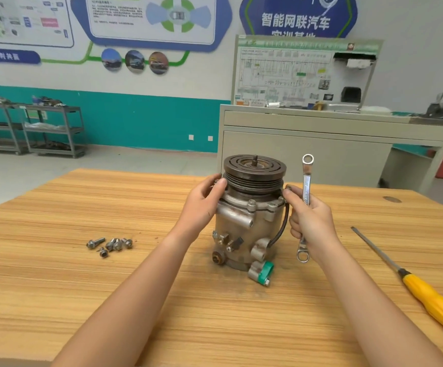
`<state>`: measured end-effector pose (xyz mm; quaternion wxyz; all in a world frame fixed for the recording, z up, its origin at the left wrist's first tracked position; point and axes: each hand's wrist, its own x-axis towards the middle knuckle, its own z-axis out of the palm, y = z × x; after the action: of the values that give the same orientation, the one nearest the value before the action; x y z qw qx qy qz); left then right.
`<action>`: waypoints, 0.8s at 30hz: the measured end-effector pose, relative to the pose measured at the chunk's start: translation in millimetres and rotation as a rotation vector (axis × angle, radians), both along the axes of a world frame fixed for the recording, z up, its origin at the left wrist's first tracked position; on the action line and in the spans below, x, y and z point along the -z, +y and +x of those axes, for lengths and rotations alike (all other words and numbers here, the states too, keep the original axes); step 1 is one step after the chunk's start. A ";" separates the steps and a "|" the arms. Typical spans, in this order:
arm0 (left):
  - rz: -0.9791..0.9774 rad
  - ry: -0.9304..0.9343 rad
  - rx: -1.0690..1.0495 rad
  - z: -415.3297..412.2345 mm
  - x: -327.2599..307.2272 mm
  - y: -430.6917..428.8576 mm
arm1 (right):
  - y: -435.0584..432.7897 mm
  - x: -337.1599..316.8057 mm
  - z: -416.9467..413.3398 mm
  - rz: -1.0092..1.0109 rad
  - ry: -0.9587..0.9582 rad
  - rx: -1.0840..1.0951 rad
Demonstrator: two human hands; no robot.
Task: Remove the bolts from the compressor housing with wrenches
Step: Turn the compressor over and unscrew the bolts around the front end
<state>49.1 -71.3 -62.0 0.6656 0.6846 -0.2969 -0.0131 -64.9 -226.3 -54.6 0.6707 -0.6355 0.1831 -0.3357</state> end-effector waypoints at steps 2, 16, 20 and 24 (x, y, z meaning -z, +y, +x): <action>-0.020 -0.006 -0.004 0.0 -2.3 0.2 | 0.5 -0.2 0.0 0.010 -0.003 -0.004; -0.085 -0.095 -0.242 -20.3 10.2 22.7 | 7.7 -6.0 18.4 -0.041 0.071 -0.114; -0.132 -0.148 -0.354 -33.4 15.2 25.3 | 8.6 -9.4 24.9 -0.089 0.118 -0.168; -0.162 -0.146 -0.422 -44.4 16.8 22.6 | 15.3 -11.8 23.4 -0.152 0.138 -0.102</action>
<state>4.7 -48.8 -78.7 0.6832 0.6750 -0.1945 0.1998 -41.6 -210.9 -42.8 0.6227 -0.7146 0.1703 -0.2695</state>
